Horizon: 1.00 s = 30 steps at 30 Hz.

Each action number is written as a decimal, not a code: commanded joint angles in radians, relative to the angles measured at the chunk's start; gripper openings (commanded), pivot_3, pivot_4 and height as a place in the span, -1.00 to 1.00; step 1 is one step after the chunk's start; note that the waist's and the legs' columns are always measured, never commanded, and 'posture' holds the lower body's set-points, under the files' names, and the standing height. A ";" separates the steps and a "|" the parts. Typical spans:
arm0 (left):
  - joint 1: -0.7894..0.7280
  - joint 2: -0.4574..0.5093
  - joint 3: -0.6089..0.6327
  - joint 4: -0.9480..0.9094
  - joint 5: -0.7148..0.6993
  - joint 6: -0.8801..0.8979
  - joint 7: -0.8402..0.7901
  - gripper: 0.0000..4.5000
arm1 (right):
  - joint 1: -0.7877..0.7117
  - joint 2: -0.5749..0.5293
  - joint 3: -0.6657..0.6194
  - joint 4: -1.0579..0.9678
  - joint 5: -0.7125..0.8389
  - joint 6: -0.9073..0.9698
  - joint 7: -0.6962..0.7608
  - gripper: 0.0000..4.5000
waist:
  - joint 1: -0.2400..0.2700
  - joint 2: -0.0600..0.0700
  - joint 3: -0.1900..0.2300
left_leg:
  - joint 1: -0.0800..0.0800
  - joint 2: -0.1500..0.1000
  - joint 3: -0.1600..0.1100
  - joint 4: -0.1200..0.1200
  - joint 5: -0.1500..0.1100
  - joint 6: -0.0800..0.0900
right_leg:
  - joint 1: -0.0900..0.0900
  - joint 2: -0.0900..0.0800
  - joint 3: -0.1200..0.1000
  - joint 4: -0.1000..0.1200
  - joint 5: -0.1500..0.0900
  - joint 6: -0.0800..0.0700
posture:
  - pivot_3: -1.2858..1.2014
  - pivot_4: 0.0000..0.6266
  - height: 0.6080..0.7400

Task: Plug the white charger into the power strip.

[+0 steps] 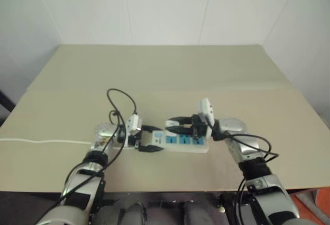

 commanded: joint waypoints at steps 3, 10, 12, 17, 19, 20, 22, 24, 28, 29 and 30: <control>-0.011 0.007 -0.017 0.007 0.022 -0.001 -0.020 0.45 | -0.004 -0.014 -0.005 0.040 -0.019 -0.036 0.024 -0.50 | 0.000 0.000 0.000 | 0.000 0.000 0.000 0.000 0.000 0.000 | 0.000 0.000 0.000 0.000 0.000 0.000 | 0.03 -0.52 1.00; -0.013 0.011 -0.017 0.008 0.022 0.001 -0.020 0.45 | 0.008 -0.038 -0.009 0.001 0.004 -0.009 0.057 -0.50 | 0.000 0.000 0.000 | 0.000 0.000 0.000 0.000 0.000 0.000 | 0.000 0.000 0.000 0.000 0.000 0.000 | 0.03 -0.52 1.00; -0.012 0.011 -0.018 0.009 0.022 0.000 -0.020 0.45 | 0.009 -0.037 -0.008 -0.013 0.009 -0.002 0.058 -0.50 | 0.000 0.000 0.000 | 0.000 0.000 0.000 0.000 0.000 0.000 | 0.000 0.000 0.000 0.000 0.000 0.000 | 0.03 -0.52 1.00; -0.012 0.007 -0.017 0.009 0.023 0.000 -0.020 0.45 | 0.007 -0.025 0.001 0.003 -0.010 -0.020 0.049 -0.50 | 0.000 0.000 0.000 | 0.000 0.000 0.000 0.000 0.000 0.000 | 0.000 0.000 0.000 0.000 0.000 0.000 | 0.03 -0.52 1.00; -0.012 0.006 -0.017 0.010 0.022 -0.001 -0.019 0.45 | 0.006 -0.021 0.001 0.007 -0.013 -0.024 0.046 -0.50 | 0.000 0.000 0.000 | 0.000 0.000 0.000 0.000 0.000 0.000 | 0.000 0.000 0.000 0.000 0.000 0.000 | 0.03 -0.52 1.00; -0.011 0.006 -0.016 0.010 0.022 -0.001 -0.019 0.45 | 0.007 -0.019 -0.001 0.008 -0.011 -0.025 0.045 -0.50 | 0.000 0.000 0.000 | 0.000 0.000 0.000 0.000 0.000 0.000 | 0.000 0.000 0.000 0.000 0.000 0.000 | 0.03 -0.52 1.00; -0.010 0.006 -0.016 0.008 0.022 -0.002 -0.017 0.45 | 0.012 -0.017 -0.003 0.014 -0.014 -0.032 0.047 -0.50 | 0.000 0.000 0.000 | 0.000 0.000 0.000 0.000 0.000 0.000 | 0.000 0.000 0.000 0.000 0.000 0.000 | 0.03 -0.52 1.00; -0.010 0.006 -0.016 0.007 0.022 -0.001 -0.017 0.45 | 0.023 -0.019 0.004 0.030 -0.030 -0.054 0.050 -0.50 | 0.000 0.000 0.000 | 0.000 0.000 0.000 0.000 0.000 0.000 | 0.000 0.000 0.000 0.000 0.000 0.000 | 0.03 -0.52 1.00; -0.007 0.011 -0.016 0.008 0.022 -0.002 -0.020 0.45 | 0.038 -0.018 0.023 0.067 -0.064 -0.090 0.048 -0.50 | 0.000 0.000 0.000 | 0.000 0.000 0.000 0.000 0.000 0.000 | 0.000 0.000 0.000 0.000 0.000 0.000 | 0.03 -0.52 1.00; -0.006 0.012 -0.017 0.008 0.022 -0.002 -0.020 0.45 | 0.040 -0.018 0.029 0.075 -0.072 -0.096 0.048 -0.50 | 0.000 0.000 0.000 | 0.000 0.000 0.000 0.000 0.000 0.000 | 0.000 0.000 0.000 0.000 0.000 0.000 | 0.03 -0.52 1.00; -0.007 0.012 -0.017 0.008 0.022 -0.002 -0.020 0.45 | 0.043 -0.017 0.036 0.084 -0.081 -0.107 0.047 -0.50 | 0.000 0.000 0.000 | 0.000 0.000 0.000 0.000 0.000 0.000 | 0.000 0.000 0.000 0.000 0.000 0.000 | 0.03 -0.52 1.00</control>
